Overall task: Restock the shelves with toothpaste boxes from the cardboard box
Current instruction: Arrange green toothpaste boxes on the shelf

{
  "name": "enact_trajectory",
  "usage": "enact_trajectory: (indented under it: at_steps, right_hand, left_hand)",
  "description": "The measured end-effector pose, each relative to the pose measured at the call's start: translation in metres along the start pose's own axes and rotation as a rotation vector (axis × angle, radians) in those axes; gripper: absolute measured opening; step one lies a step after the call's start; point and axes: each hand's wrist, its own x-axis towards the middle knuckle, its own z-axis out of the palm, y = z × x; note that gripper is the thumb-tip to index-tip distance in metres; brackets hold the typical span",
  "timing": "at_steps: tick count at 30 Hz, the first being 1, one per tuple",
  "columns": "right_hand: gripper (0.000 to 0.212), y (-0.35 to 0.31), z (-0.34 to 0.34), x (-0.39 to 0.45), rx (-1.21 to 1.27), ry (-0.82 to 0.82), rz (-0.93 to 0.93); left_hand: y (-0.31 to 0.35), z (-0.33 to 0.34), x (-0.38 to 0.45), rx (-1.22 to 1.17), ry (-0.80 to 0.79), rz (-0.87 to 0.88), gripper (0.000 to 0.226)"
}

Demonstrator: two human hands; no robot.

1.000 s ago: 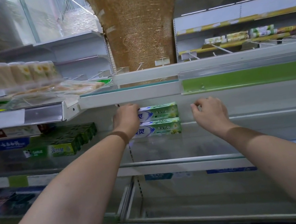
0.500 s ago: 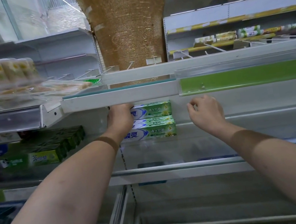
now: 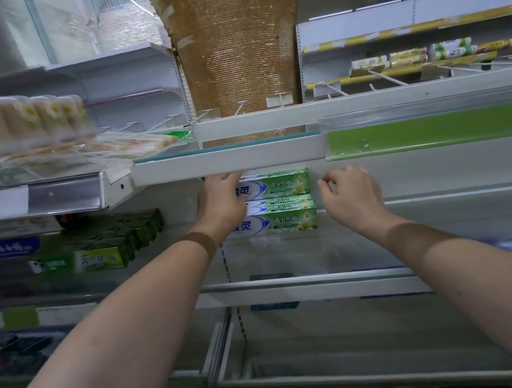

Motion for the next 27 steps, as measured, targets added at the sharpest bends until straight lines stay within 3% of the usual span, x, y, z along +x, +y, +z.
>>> enact_trajectory:
  at_steps: [8, 16, 23, 27]
  right_hand:
    - [0.027, -0.061, 0.018, -0.016, 0.061, -0.033, -0.205]
    - [0.031, -0.150, 0.039, -0.060, 0.083, -0.200, -0.507]
    - [0.032, -0.237, 0.050, -0.124, 0.312, -0.340, -0.669]
    - [0.030, -0.276, 0.068, -0.170, 0.375, -0.334, -0.752]
  left_hand:
    - [-0.008, -0.031, -0.047, 0.102, -0.005, -0.122, 0.050]
    - [-0.036, -0.088, -0.125, 0.316, -0.025, -0.350, 0.053]
    - [-0.073, -0.148, -0.225, 0.450, 0.091, -0.542, 0.049]
    - [-0.104, -0.171, -0.280, 0.473, 0.082, -0.627, 0.050]
